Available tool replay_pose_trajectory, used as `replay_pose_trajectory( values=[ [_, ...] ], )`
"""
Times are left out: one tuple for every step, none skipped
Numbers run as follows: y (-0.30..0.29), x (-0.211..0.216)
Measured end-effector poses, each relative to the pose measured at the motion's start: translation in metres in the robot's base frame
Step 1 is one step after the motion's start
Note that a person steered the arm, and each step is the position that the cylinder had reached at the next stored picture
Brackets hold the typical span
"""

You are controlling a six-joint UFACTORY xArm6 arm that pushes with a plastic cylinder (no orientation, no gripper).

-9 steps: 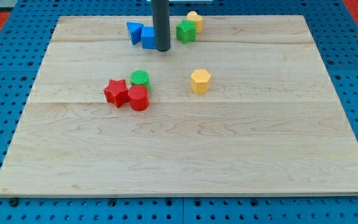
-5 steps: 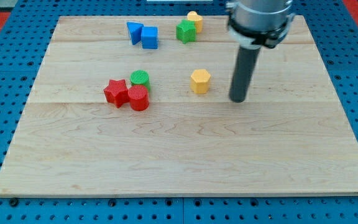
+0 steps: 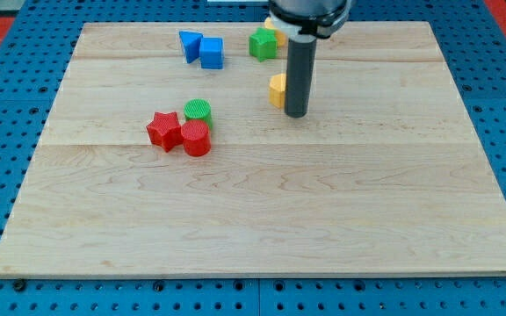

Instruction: Slide the yellow hexagon closer to the blue cube

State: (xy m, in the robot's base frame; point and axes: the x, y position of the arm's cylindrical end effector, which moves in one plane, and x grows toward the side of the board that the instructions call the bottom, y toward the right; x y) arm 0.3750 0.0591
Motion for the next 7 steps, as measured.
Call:
replay_pose_trajectory(
  values=[
    [-0.07, -0.028],
    [-0.086, -0.048],
    [-0.065, -0.019],
    [-0.036, -0.03],
    [-0.033, -0.057],
    [-0.062, -0.069],
    [-0.077, -0.075]
  ],
)
